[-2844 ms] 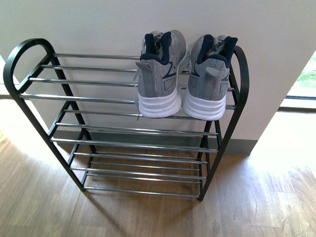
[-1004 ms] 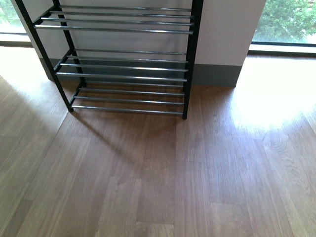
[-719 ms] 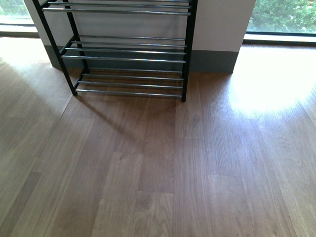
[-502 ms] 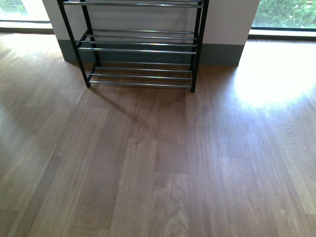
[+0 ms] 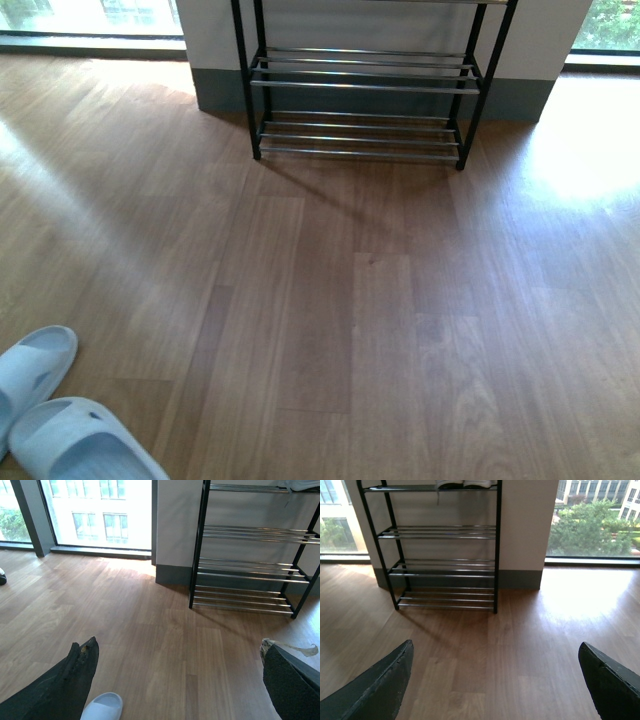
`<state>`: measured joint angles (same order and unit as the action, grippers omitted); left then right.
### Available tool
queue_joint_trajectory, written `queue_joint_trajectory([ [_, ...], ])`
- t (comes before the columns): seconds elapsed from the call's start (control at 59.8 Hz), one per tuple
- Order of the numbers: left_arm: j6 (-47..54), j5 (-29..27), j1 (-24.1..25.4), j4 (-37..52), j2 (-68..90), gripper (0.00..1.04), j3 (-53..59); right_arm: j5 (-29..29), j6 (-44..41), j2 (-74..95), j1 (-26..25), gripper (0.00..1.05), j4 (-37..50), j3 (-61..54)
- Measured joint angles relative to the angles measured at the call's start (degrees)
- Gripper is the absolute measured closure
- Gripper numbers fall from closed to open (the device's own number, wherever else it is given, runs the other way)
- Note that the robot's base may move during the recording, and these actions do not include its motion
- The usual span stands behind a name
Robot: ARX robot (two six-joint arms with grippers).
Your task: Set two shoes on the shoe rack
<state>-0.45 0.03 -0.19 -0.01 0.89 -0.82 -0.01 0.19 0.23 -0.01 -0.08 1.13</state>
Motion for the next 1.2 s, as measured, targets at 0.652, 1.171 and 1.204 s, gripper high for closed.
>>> queue_joint_trajectory([
  [0.652,0.0,0.0,0.0,0.0,0.0,0.09,0.0,0.0,0.0,0.0,0.0,0.09,0.0,0.0],
  [1.171,0.0,0.0,0.0,0.0,0.0,0.09,0.0,0.0,0.0,0.0,0.0,0.09,0.0,0.0],
  [1.204,0.0,-0.1,0.0,0.0,0.0,0.09,0.0,-0.3,0.0,0.0,0.0,0.09,0.0,0.0],
])
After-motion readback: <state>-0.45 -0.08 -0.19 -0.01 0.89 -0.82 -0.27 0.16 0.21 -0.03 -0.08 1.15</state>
